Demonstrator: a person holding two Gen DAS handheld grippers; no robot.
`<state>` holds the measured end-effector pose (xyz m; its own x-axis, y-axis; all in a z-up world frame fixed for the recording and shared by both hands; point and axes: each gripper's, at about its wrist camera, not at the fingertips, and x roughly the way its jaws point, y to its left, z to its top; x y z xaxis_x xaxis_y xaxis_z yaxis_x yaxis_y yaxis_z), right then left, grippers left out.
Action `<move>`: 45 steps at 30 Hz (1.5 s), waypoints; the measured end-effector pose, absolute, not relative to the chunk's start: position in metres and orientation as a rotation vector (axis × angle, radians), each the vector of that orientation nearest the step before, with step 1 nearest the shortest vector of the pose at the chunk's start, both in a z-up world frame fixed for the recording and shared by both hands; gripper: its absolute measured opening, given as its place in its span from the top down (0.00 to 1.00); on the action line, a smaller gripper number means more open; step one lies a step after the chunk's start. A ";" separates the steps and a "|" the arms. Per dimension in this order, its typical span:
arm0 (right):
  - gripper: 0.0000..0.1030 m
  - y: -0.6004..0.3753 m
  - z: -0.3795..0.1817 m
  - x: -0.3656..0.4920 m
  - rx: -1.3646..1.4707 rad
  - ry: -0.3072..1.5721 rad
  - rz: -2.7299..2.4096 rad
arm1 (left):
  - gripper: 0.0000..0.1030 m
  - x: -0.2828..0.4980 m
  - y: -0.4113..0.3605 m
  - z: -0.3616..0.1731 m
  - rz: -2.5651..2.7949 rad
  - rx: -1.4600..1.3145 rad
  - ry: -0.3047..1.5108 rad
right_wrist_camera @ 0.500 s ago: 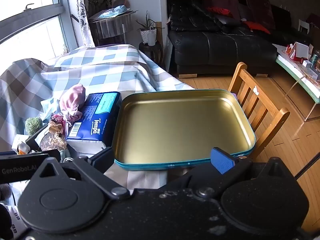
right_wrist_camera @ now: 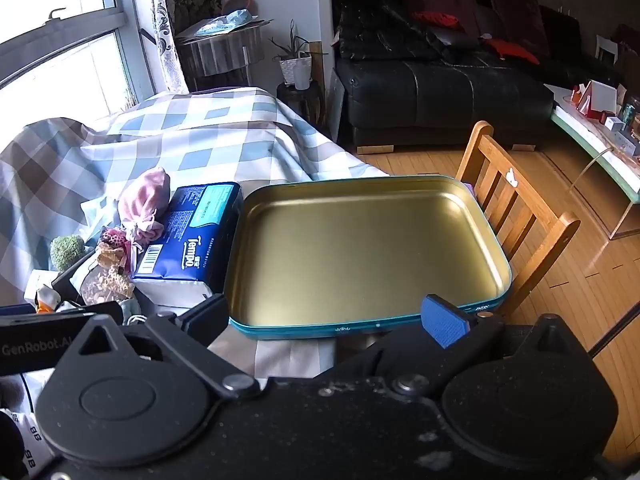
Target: Organize soft objects
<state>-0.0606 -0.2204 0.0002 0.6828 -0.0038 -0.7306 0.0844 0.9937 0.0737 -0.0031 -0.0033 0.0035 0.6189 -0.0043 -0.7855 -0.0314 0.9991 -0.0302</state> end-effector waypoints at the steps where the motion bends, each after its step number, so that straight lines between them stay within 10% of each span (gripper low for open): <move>1: 0.00 -0.221 -0.001 -0.062 0.104 0.818 -0.049 | 0.04 -0.003 -0.003 0.004 0.016 -0.042 0.904; 45: 0.00 -0.219 -0.002 -0.058 0.109 0.835 -0.046 | 0.04 -0.002 -0.001 0.000 0.011 -0.037 0.908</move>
